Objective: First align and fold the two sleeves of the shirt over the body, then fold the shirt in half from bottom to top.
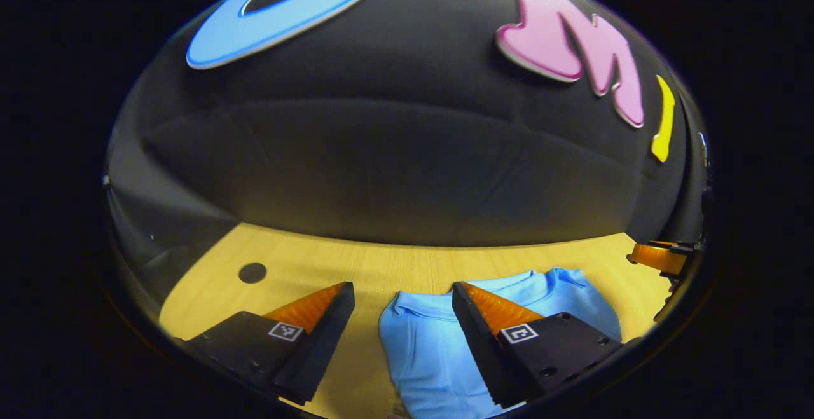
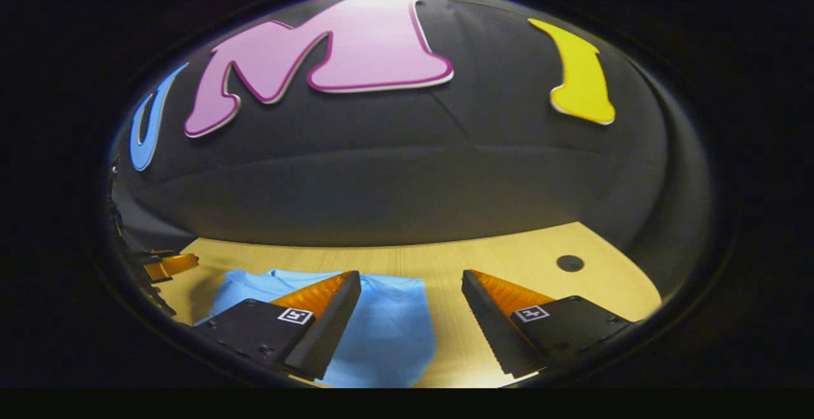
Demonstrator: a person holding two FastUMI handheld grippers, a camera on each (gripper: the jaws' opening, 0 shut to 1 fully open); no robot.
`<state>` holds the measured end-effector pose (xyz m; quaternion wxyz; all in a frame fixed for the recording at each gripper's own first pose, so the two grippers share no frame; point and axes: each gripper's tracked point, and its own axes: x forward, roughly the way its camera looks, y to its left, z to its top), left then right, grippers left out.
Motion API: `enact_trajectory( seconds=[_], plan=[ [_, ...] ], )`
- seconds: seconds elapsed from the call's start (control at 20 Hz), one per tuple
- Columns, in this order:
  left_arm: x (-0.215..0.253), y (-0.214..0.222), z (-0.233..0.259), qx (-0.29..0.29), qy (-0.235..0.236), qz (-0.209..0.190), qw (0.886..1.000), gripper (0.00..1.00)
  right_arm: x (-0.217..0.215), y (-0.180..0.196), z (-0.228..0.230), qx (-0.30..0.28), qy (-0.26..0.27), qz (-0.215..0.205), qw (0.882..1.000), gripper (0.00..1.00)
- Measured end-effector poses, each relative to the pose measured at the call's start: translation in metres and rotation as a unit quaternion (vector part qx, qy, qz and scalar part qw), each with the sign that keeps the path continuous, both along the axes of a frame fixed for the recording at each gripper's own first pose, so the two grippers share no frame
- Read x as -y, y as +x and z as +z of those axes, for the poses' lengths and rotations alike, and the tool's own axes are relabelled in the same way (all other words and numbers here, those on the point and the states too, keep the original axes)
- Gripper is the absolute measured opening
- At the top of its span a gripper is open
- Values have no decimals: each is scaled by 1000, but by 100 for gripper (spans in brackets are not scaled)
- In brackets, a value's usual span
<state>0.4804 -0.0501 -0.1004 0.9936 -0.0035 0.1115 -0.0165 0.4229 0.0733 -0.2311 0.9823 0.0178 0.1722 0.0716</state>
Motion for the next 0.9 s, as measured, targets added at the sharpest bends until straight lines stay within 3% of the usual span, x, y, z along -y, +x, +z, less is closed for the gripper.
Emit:
enact_trajectory(
  seconds=[0.2, 0.45, 0.55, 0.9],
  plan=[
    [18, -71, 48, 32, 9, -18, 999, 96, 24, -56, 57, 42, -18, -22, 999, 98],
    [21, -163, 125, 106, -30, -20, 994, 96, 46, -133, 142, 104, -35, -54, 992, 98],
    [11, -202, 147, 125, -25, -15, 992, 96, 54, -172, 173, 127, -48, -66, 989, 98],
    [-14, -339, 198, 189, -8, -4, 982, 96, 42, -294, 233, 182, -59, -75, 979, 97]
  ],
)
